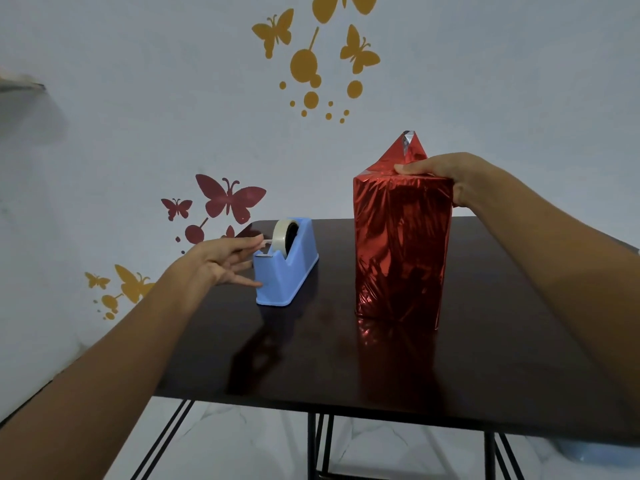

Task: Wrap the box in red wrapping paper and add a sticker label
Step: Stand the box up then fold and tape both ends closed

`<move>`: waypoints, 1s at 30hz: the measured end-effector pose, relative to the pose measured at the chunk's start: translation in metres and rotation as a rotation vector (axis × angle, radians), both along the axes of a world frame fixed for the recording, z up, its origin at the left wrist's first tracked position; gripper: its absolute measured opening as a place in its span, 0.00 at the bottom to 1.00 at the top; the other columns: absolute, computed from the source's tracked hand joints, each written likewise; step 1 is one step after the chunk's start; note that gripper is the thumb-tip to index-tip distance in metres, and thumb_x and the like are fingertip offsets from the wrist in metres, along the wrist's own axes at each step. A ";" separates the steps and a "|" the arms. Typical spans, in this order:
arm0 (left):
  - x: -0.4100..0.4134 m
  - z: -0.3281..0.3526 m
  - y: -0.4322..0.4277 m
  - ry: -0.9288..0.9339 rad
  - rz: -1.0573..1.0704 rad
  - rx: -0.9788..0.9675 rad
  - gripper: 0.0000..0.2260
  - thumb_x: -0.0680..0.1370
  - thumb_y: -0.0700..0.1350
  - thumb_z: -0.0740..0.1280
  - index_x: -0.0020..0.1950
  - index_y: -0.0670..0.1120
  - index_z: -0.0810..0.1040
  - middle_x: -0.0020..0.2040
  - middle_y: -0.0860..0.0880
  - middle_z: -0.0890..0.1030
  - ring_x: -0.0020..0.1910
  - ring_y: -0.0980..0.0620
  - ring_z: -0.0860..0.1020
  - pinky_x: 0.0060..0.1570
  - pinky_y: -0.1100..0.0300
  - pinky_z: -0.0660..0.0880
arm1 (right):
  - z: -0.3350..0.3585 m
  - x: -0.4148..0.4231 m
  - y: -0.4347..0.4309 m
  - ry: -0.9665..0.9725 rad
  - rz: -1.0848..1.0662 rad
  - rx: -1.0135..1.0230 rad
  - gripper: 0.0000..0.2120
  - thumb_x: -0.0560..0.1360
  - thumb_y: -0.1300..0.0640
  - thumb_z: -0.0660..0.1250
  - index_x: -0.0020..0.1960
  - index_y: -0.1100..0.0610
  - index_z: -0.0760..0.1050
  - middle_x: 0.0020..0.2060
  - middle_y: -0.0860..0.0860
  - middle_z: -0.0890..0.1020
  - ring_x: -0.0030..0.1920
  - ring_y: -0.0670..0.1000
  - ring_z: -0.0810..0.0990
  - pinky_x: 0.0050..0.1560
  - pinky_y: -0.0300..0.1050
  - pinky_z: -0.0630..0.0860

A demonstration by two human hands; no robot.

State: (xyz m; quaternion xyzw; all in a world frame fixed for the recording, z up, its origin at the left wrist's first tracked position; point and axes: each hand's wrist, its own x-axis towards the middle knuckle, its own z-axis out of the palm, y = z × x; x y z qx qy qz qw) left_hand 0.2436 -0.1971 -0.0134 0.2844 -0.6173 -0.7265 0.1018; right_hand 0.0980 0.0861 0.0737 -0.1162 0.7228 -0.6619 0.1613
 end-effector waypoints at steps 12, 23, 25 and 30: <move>0.014 -0.031 0.000 0.194 -0.011 0.049 0.04 0.69 0.39 0.71 0.41 0.41 0.84 0.49 0.46 0.83 0.58 0.50 0.77 0.37 0.39 0.80 | -0.001 0.003 -0.002 0.000 -0.017 -0.074 0.11 0.66 0.63 0.75 0.44 0.62 0.76 0.21 0.51 0.80 0.22 0.47 0.80 0.21 0.39 0.75; 0.020 -0.019 0.015 0.111 0.036 0.038 0.10 0.72 0.43 0.72 0.50 0.44 0.77 0.42 0.49 0.83 0.51 0.53 0.77 0.36 0.38 0.78 | -0.002 0.007 -0.002 0.013 -0.018 -0.114 0.10 0.67 0.64 0.75 0.44 0.62 0.75 0.20 0.51 0.79 0.21 0.46 0.79 0.20 0.38 0.74; 0.019 -0.023 0.017 0.129 0.025 0.058 0.09 0.71 0.41 0.72 0.49 0.43 0.77 0.46 0.48 0.82 0.52 0.54 0.77 0.36 0.39 0.79 | -0.002 0.008 -0.002 0.007 -0.015 -0.127 0.10 0.67 0.64 0.75 0.44 0.62 0.75 0.20 0.51 0.79 0.21 0.46 0.79 0.20 0.38 0.74; 0.020 -0.035 0.014 0.179 -0.068 0.060 0.08 0.69 0.40 0.71 0.47 0.42 0.84 0.56 0.47 0.80 0.60 0.52 0.75 0.39 0.38 0.79 | -0.003 0.005 -0.003 0.000 -0.025 -0.164 0.17 0.66 0.65 0.75 0.52 0.62 0.75 0.21 0.51 0.79 0.22 0.47 0.80 0.21 0.38 0.74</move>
